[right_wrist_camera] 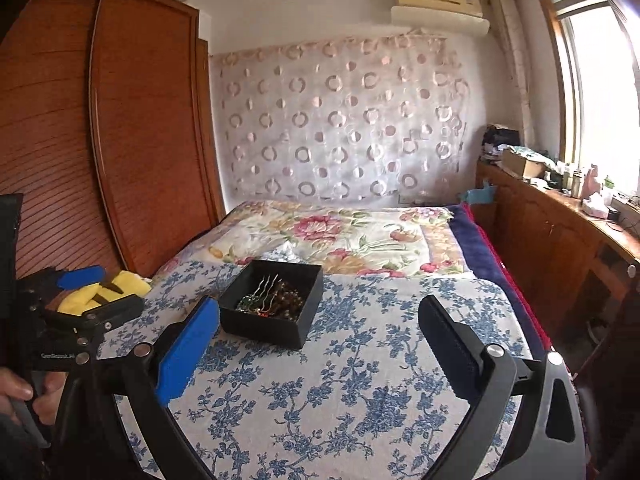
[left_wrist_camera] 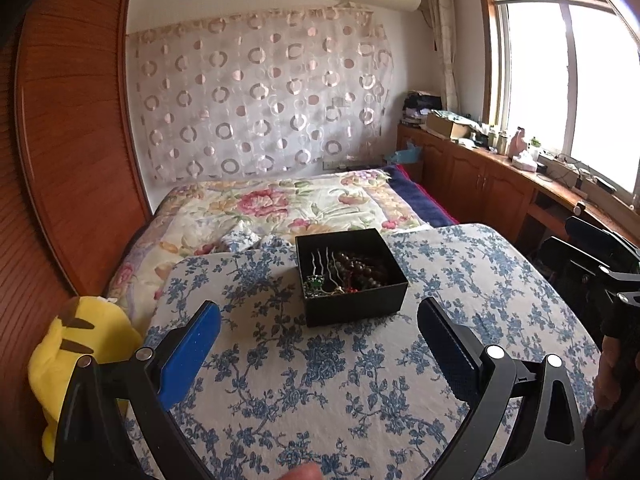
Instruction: Organize jewelry
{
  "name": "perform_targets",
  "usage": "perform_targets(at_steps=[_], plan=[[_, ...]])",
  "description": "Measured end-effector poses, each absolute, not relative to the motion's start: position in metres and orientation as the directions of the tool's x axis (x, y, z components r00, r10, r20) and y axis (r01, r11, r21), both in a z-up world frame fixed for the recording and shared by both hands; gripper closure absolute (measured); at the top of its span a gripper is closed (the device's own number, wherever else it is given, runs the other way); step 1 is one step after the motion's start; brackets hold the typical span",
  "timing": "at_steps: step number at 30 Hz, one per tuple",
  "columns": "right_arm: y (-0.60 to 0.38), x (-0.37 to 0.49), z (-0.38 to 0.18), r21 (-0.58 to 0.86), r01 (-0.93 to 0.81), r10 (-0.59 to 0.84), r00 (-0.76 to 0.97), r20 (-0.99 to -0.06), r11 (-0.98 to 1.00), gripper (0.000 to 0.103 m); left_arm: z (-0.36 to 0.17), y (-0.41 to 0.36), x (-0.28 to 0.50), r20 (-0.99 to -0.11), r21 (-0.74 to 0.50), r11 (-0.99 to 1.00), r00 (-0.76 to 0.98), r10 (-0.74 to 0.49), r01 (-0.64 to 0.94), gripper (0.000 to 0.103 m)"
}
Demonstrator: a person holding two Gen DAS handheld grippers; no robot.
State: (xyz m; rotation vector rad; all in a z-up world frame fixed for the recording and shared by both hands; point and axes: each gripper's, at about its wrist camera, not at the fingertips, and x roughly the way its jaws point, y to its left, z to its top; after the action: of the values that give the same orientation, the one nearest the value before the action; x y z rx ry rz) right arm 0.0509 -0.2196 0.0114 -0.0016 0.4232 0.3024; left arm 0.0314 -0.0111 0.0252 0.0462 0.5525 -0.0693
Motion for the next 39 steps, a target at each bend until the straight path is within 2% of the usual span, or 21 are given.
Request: perform_targets(at_steps=[39], plan=[[-0.212,0.047,0.004,0.079,-0.296,0.302,0.859,-0.414,0.952,0.003,0.028,-0.005,0.017,-0.513,0.009,0.998,0.857,-0.051,0.064,0.008]])
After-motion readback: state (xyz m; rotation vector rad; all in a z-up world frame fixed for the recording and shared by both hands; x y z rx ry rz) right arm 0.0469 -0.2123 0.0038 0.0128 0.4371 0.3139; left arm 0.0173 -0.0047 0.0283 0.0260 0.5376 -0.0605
